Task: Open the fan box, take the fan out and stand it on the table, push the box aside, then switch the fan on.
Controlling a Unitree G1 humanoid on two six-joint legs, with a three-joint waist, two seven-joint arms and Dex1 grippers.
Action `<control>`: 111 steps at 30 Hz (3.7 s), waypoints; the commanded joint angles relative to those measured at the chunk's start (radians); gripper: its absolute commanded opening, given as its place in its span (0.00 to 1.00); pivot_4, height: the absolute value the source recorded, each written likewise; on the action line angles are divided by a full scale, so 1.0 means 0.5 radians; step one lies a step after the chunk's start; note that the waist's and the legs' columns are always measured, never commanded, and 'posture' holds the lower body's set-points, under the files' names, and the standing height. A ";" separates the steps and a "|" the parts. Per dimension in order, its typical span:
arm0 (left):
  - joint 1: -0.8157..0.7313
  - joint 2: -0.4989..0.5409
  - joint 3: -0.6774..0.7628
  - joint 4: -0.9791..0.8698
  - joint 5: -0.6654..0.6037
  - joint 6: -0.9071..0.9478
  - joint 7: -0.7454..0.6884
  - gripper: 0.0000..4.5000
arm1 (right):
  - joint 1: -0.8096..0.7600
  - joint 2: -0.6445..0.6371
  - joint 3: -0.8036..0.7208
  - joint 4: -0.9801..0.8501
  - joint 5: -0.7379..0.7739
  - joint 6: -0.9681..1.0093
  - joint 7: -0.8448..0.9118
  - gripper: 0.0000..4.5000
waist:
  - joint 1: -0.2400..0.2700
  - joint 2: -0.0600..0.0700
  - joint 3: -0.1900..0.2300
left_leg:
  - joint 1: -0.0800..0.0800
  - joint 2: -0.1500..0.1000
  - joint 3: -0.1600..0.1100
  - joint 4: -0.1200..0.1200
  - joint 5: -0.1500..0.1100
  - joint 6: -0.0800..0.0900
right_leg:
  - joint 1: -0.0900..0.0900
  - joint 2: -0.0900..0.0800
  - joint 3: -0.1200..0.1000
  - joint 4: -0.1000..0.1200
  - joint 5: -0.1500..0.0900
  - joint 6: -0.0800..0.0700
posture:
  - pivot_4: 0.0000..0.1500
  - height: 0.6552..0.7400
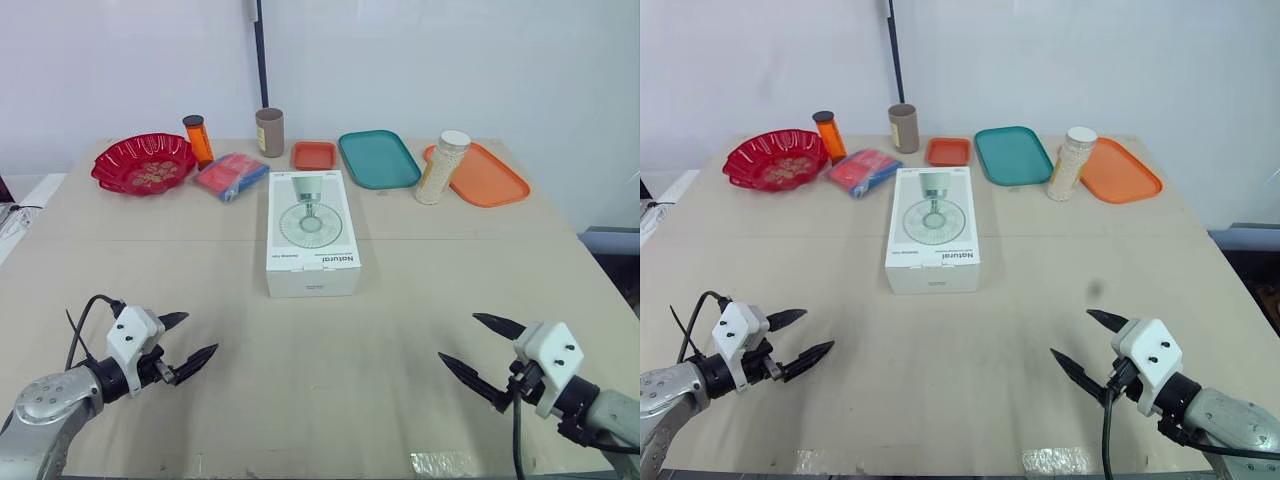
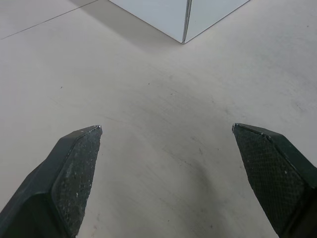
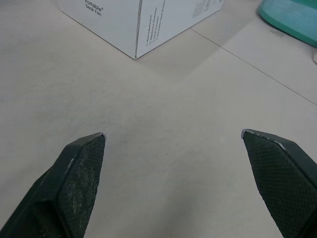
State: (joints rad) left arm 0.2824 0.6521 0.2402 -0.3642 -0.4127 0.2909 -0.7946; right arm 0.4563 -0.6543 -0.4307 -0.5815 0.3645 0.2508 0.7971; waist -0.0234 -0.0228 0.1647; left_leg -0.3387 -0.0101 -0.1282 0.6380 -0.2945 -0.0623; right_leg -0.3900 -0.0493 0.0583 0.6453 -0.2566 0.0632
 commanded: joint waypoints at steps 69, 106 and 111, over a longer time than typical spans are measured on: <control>-1.388 -0.097 -0.237 0.027 -0.429 0.668 0.387 0.01 | -0.247 0.038 0.211 -0.105 0.030 0.265 -0.297 1.00 | -0.001 -0.001 0.003 | 0.004 0.000 -0.004 0.005 -0.001 -0.002 | -0.003 0.005 0.001 0.000 0.009 -0.009 | 1.00 1.00; -1.844 -0.502 -0.761 0.783 0.285 0.608 0.355 0.01 | -0.740 -0.140 0.564 -0.317 0.037 0.571 -0.316 1.00 | 0.000 0.000 0.002 | 0.004 -0.001 -0.004 0.011 0.000 -0.004 | -0.001 0.005 0.002 0.000 0.011 -0.004 | 1.00 1.00; -1.835 -0.494 -0.765 0.790 0.303 0.593 0.334 0.01 | -1.024 -0.153 0.796 -0.253 -0.111 0.619 -0.372 1.00 | -0.002 0.000 0.002 | 0.004 -0.001 -0.005 0.011 0.000 -0.004 | -0.002 0.005 0.002 0.000 0.011 -0.004 | 1.00 1.00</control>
State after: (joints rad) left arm -0.6325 0.4029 -0.1477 0.0298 -0.2726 0.5862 -0.6206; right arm -0.0215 -0.7211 -0.0593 -0.6967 0.3386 0.5633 0.6236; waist -0.0242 -0.0228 0.1657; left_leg -0.3367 -0.0106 -0.1305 0.6435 -0.2944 -0.0643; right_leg -0.3908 -0.0468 0.0593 0.6453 -0.2511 0.0613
